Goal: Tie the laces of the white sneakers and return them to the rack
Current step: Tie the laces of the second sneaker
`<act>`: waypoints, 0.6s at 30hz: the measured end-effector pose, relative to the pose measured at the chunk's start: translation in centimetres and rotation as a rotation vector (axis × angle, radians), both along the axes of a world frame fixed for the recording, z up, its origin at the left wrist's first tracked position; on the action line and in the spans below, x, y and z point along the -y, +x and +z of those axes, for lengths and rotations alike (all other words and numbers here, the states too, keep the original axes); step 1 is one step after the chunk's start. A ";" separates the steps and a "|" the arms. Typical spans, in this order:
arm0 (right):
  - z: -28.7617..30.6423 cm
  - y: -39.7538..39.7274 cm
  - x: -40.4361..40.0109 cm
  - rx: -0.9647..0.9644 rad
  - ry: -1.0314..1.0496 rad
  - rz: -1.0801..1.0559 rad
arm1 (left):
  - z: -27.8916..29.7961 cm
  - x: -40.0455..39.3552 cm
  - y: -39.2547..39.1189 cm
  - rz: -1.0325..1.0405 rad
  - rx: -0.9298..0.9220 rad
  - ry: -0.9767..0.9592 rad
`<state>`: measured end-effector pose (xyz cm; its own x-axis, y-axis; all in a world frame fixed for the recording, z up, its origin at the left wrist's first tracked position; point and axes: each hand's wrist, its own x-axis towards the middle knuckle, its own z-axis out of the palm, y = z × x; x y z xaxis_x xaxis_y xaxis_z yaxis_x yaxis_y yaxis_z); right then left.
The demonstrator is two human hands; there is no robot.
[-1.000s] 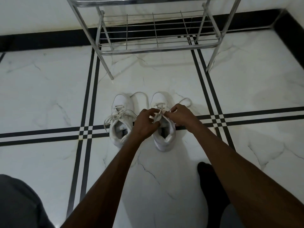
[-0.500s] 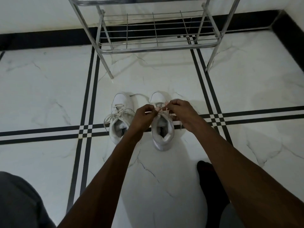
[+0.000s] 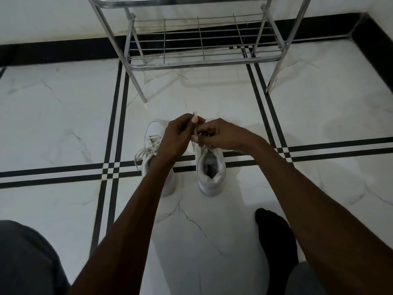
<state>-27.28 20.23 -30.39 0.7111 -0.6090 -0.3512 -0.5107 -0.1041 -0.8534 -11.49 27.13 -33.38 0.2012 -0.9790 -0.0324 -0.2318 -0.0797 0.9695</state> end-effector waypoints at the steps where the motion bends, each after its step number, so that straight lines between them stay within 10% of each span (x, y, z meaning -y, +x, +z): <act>1: 0.2 -0.1 0.2 0.006 -0.044 -0.032 | -0.3 -0.2 -0.1 -0.014 -0.013 0.032; 12: -0.5 -1.8 1.9 -0.060 -0.513 -0.185 | -1.7 -0.7 -2.3 0.082 -0.091 0.146; 18: -1.4 -1.9 2.1 0.165 -0.276 -0.392 | -2.1 -0.4 -1.9 0.066 0.086 0.086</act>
